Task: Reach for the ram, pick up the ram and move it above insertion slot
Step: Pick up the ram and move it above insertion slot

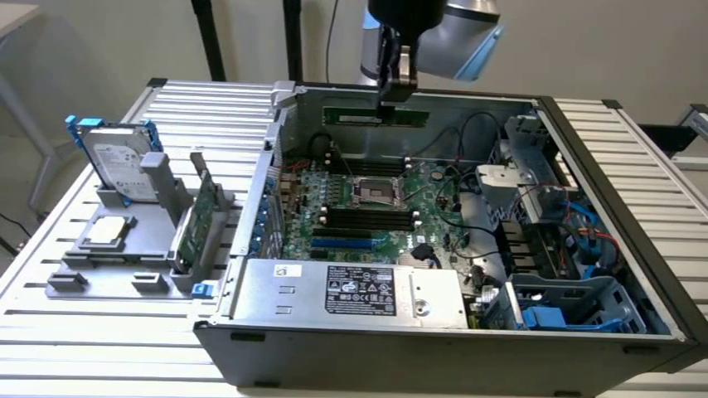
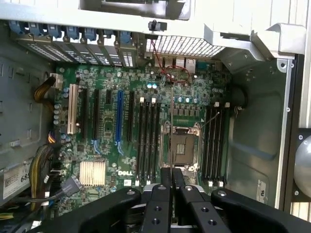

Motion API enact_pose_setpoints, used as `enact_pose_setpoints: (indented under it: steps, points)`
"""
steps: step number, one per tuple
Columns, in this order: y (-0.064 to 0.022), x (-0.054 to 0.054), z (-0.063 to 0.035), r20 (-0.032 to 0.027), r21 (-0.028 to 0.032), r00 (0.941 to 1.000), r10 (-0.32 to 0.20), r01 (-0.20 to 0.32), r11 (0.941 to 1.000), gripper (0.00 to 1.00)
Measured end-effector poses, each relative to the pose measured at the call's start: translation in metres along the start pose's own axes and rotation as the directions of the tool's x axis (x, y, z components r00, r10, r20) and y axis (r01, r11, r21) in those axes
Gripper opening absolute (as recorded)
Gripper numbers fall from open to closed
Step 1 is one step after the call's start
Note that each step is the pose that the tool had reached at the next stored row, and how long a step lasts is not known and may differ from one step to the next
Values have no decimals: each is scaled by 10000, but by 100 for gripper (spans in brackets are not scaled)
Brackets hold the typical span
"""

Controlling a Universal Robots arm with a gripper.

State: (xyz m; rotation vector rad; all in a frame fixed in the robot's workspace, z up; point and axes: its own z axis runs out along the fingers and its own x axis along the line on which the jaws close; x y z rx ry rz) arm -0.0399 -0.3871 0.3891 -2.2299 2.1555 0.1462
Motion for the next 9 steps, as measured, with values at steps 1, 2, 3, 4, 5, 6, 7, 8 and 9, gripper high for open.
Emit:
enact_pose_setpoints:
  steps: [1,2,3,4,5,6,7,8,9]
  points:
    - [-13,-3,0,-1,1,10000,24,-24,10000,13]
    - [-16,-3,-1,-1,2,10000,31,-31,10000,13]
    - [-16,-3,-1,0,2,10000,32,-32,10000,13]
    - [-16,-3,0,0,4,10000,33,-33,10000,13]
    - [-16,-3,0,0,3,10000,33,-33,10000,13]
    - [-16,-3,0,1,3,10000,32,-32,10000,13]
    - [-16,-3,0,1,3,10000,32,-32,10000,13]
    - [-17,-3,0,0,3,10000,32,-32,10000,13]
    - [-17,-3,0,1,3,10000,32,-32,10000,13]
